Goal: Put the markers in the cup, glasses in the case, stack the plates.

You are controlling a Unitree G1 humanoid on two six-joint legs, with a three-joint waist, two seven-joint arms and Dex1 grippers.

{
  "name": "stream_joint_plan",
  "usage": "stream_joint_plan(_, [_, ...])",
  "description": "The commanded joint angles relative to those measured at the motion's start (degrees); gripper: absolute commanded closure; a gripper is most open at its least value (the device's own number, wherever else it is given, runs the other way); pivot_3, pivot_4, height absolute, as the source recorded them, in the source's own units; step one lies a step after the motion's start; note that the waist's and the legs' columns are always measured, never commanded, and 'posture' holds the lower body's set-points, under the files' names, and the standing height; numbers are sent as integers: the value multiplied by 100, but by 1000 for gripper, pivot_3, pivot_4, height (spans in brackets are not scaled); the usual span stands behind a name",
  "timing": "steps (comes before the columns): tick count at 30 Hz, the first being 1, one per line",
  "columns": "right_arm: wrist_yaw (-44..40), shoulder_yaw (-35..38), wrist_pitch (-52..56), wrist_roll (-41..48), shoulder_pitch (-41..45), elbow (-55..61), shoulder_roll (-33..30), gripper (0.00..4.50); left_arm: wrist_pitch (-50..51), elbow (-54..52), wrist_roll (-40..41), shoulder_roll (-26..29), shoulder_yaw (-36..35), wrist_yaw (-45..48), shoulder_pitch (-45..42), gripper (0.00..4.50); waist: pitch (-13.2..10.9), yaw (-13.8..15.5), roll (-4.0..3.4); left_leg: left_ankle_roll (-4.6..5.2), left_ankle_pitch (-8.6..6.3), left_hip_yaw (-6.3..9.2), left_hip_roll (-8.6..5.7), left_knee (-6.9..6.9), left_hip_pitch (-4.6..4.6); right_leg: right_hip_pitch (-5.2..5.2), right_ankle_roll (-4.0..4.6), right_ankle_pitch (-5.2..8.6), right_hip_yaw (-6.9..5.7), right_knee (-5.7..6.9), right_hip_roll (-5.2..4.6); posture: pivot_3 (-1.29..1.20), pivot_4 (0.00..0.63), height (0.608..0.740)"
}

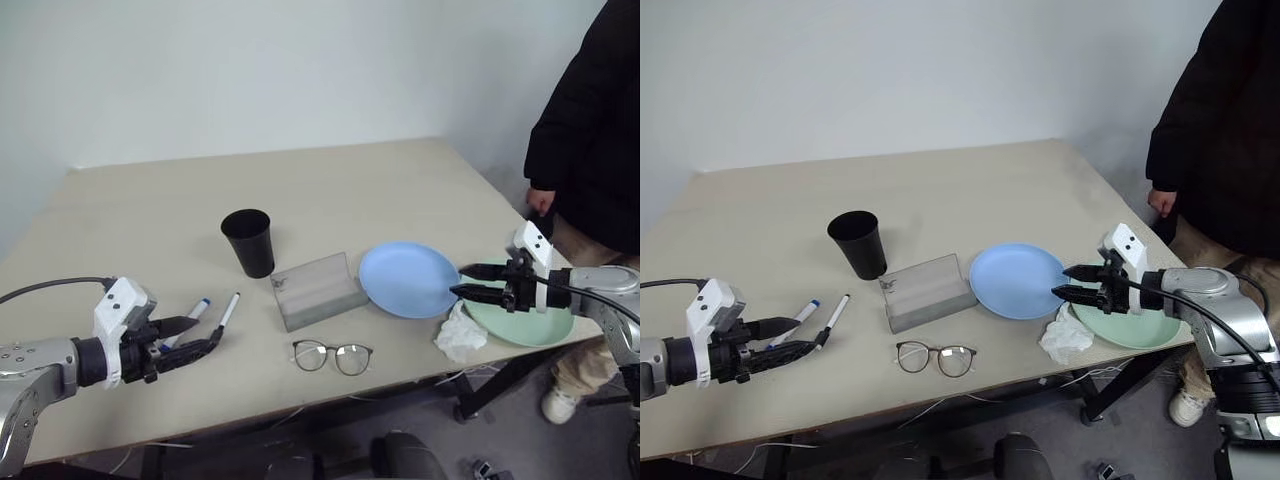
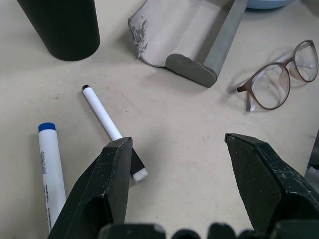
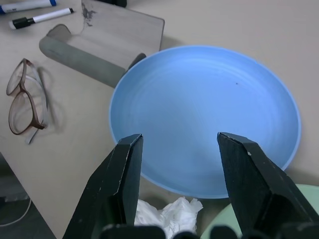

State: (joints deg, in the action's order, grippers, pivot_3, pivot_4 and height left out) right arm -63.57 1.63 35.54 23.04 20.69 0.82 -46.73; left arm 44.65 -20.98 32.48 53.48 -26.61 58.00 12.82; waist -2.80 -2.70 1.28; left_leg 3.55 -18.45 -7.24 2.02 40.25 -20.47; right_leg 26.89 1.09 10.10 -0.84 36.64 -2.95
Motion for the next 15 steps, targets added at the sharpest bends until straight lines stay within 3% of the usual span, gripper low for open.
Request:
stream_joint_plan(1, [71,192,48,93,59,196,-98,1923,28,-103,76,77,33,-121,-271,1387,0,0,0,0,0,0,0,0,1,0,0,0,0,0,0,0,0,740])
stream_joint_plan(15, [236,336,-155,-94,546,-429,-304,1923,-154,25,162,1,368,13,-573,1387,0,-5,0,0,1,-4,-5,-5,-4,4,3,-2,4,-1,0,0,0,740])
